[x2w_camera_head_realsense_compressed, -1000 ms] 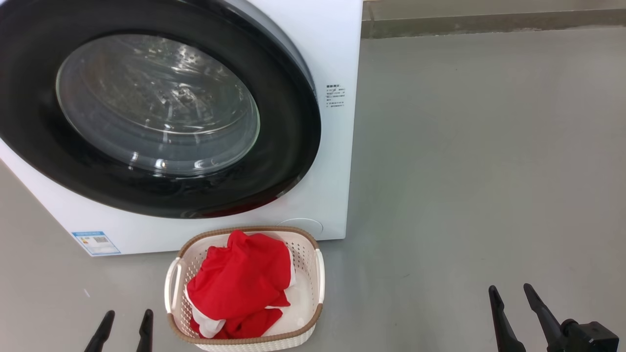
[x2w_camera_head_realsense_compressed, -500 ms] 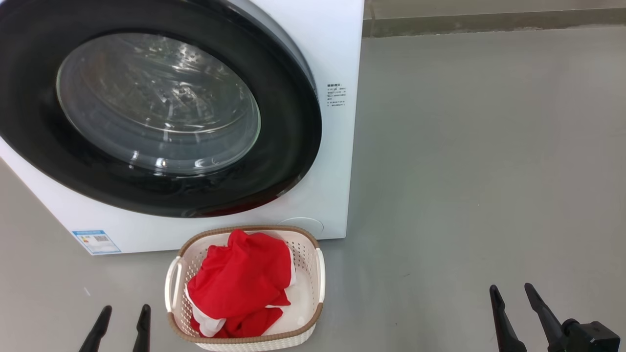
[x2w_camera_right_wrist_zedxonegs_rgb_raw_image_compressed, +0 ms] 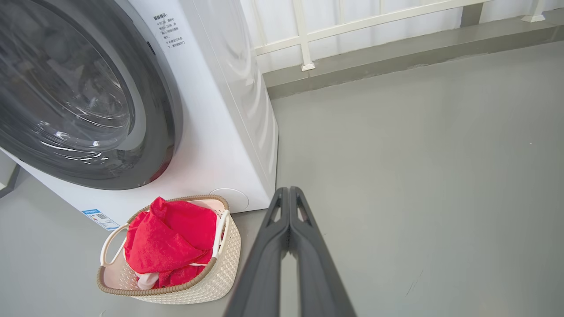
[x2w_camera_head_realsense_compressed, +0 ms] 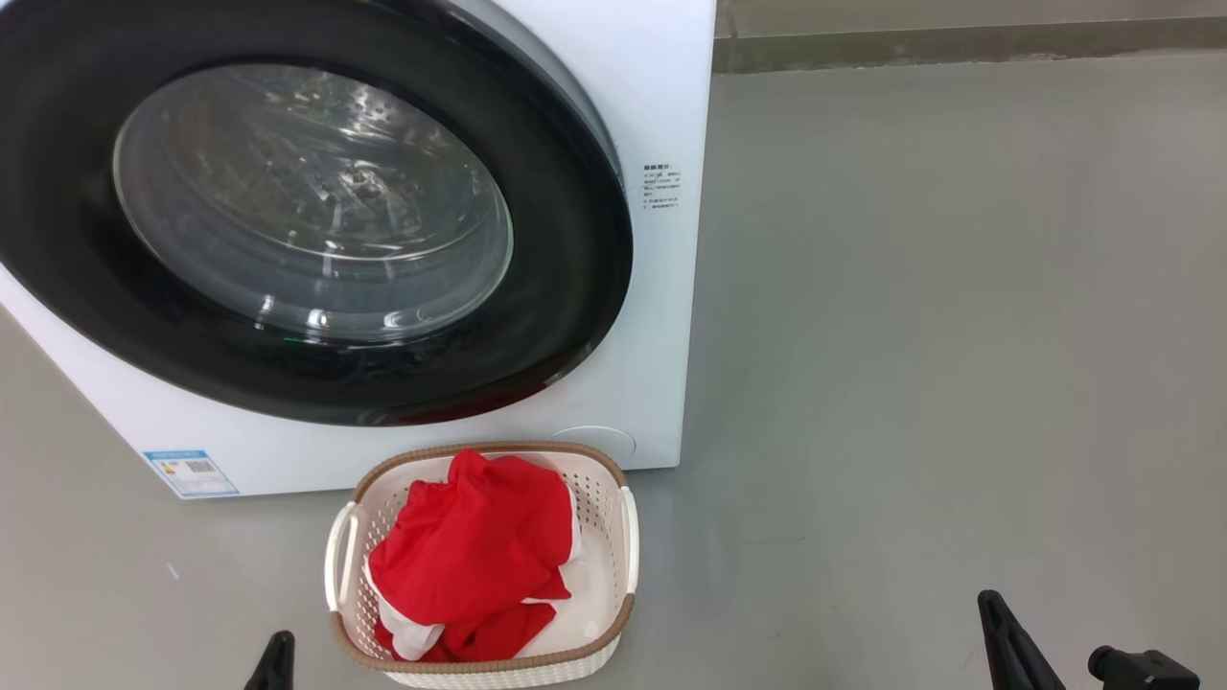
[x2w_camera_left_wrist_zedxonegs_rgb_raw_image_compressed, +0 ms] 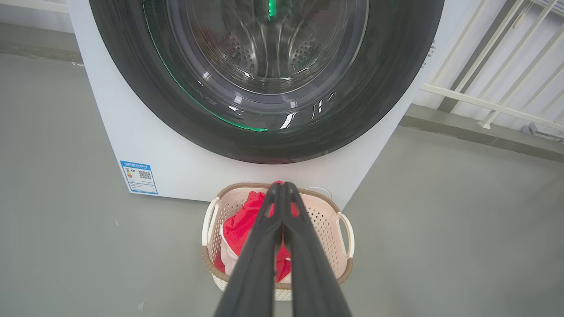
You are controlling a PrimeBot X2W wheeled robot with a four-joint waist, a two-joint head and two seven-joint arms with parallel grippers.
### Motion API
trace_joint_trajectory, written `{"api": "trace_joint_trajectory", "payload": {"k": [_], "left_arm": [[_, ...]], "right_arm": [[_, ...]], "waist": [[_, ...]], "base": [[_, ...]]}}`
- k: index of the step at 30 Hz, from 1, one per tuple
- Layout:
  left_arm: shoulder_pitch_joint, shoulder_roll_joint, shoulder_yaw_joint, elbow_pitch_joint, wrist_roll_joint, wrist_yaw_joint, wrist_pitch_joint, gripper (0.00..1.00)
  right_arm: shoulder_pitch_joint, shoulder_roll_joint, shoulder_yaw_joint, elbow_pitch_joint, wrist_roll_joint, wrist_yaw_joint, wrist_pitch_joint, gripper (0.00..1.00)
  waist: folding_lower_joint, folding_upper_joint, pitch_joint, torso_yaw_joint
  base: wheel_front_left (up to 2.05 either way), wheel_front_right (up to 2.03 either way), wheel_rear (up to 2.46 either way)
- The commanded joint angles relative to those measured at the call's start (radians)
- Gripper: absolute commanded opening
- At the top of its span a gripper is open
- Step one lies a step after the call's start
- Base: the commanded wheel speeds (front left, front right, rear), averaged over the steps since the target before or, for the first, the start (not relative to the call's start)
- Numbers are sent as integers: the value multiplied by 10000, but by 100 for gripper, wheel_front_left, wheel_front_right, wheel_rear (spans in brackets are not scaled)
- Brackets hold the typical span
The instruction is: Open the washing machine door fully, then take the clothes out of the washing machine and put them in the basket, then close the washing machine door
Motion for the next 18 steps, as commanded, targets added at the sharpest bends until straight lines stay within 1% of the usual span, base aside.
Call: {"api": "trace_joint_trajectory", "payload": {"k": [1,4,18], "left_arm": [[-133,123,115,-214,-233,-5,55,0],[-189,95,136,-206,-531,-6,139,0],[-439,-35,240,-201,-1924,-14,539,0]], "right_arm": [[-159,-96,-21,-248,220,-1,28,0],[-225,-111,-20,-251,544,-1,107,0],[-520,-175,-31,-301,2045,-2,487,0]], "waist": [[14,-1,-1,3],[-3,-1,15,15],[-4,-1,11,71]], "base": [[0,0,0],[0,0,0],[0,0,0]]}}
